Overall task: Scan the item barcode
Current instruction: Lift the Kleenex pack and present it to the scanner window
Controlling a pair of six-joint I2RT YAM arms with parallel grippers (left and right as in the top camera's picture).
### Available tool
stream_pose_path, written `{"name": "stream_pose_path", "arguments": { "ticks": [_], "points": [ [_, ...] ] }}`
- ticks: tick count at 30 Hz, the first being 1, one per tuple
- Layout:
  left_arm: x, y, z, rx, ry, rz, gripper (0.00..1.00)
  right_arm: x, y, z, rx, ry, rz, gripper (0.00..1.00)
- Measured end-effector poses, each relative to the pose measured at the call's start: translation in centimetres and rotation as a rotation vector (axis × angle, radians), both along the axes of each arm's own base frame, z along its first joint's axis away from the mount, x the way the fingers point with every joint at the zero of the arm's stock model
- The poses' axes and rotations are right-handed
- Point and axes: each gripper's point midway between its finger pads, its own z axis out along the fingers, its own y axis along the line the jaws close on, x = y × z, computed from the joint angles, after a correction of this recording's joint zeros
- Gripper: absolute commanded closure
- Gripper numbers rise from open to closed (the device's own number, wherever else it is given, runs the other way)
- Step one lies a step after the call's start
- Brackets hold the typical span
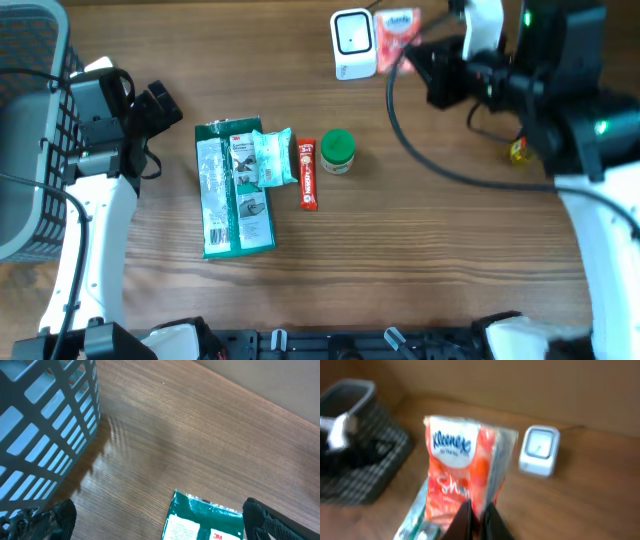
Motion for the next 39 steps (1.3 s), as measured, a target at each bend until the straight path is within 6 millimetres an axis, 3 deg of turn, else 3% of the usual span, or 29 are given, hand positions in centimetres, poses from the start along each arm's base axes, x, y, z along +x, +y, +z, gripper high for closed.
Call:
{"name": "stream_pose_path", "arguments": {
  "ticks": [4, 6, 10, 15, 20, 26, 35, 39],
  "points": [
    [0.0, 0.0, 0.0, 0.000, 0.000, 0.000, 0.00, 3.0, -0.4, 1.3, -0.165, -0.017, -0.042, 0.96],
    [0.0, 0.0, 0.0, 0.000, -0.001, 0.000, 0.00, 5.5, 0.1, 0.4, -0.250, -0.054, -0.040, 0.96],
    [0.0, 0.0, 0.0, 0.000, 0.000, -0.001, 0.00, 9.8, 1.2, -4.6, -0.425, -0.055, 0.004, 0.96],
    [0.0, 0.0, 0.0, 0.000, -0.001, 0.000, 0.00, 15.2, 1.7, -13.4, -0.715, -0.017, -0.021, 0.96],
    [0.0, 0.0, 0.0, 0.000, 0.000, 0.000, 0.00, 18.6, 3.3, -17.3, -0.854, -0.069, -0.079, 0.96],
    [0.0, 0.0, 0.0, 0.000, -0.001, -0.001, 0.00, 20.5, 4.5, -20.0, -0.897, -0.104, -0.113, 0.96],
    [0.0, 0.0, 0.0, 0.000, -0.001, -0.001, 0.00, 21.6, 3.1, -28.0, -1.036, -0.006, -0.146, 0.96],
    [0.0, 0.0, 0.0, 0.000, 0.000, -0.001, 0.00, 22.1, 2.5, -27.9, -1.067, -0.020, -0.192, 0.96]
  ]
}}
